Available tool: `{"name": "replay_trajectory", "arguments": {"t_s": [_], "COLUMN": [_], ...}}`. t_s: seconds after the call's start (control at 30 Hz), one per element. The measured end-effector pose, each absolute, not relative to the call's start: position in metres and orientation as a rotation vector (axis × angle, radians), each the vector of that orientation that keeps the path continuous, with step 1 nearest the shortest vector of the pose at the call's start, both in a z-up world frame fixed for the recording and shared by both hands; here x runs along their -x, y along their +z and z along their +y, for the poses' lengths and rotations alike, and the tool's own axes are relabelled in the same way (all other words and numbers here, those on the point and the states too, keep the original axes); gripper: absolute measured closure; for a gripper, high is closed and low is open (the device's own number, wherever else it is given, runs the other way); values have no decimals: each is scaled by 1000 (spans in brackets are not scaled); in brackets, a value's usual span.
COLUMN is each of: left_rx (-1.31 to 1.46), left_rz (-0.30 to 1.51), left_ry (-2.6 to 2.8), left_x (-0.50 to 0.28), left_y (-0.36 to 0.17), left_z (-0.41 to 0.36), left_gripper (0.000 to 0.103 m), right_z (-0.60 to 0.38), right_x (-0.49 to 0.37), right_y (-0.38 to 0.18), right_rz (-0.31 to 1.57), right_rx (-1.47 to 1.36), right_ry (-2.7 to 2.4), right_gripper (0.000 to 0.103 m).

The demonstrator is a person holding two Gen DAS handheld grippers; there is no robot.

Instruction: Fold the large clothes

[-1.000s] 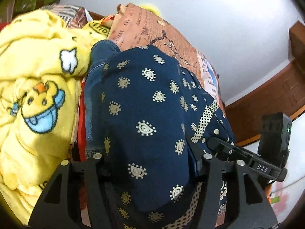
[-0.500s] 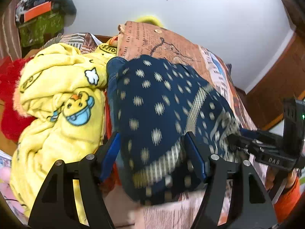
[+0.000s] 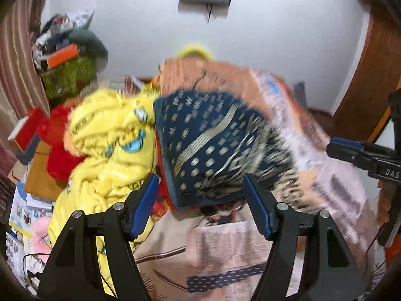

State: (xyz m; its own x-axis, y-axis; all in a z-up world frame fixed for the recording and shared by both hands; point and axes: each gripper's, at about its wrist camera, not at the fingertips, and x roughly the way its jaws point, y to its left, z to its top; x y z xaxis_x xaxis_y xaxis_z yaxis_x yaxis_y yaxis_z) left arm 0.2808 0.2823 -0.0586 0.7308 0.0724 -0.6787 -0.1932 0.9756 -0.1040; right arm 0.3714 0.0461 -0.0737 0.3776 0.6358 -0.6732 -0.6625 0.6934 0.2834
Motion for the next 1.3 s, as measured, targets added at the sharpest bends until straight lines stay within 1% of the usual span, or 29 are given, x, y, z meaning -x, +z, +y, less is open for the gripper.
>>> {"name": "replay_trajectory", "arguments": {"t_s": [0.2,0.4,0.53,0.73,0.77,0.8,0.83,0.87,1.0,1.03,1.13,1.23,1.3], "left_rx": [119,27,-12,3,-1,-4,-3,-1,2,2,3,7,10], "left_rz": [503,281,173,85,80,76,72,66,71,73,80,89,93], "left_ry": [143,151,163,203,207,210,219,232,272,279,288,288,289], "left_x": [-223,-163,-130,-93,-91,-88,-86,-84,-81,-81,-82,-82,-81], "left_y": [17,67,80,76,74,72,70,68,60,59,58,55,53], "left_z": [243,194,167,151,150,149,149,149,150,150,154,154,153], "left_gripper": [35,35,35,35,32,24,20,14,2,1,1,1,1], "right_z": [15,-8,-18,-23,-21,-20,-18,-19,-16,-15,-15,-17,-18], "right_x": [-311,-249,-208,-174,-174,-173,-172,-170,-170,-171,-171,-170,-168], "right_y": [-3,41,55,57,55,54,54,53,52,53,55,56,55], "right_rz": [596,379,254,148,143,138,133,127,127,131,133,129,130], "right_rx": [-23,-27,-12,-6,-3,3,11,15,21,15,8,13,17], "right_ry": [859,859,841,778,773,768,759,748,705,700,680,665,662], "right_gripper": [59,59,59,59,58,52,45,42,25,21,13,8,6]}}
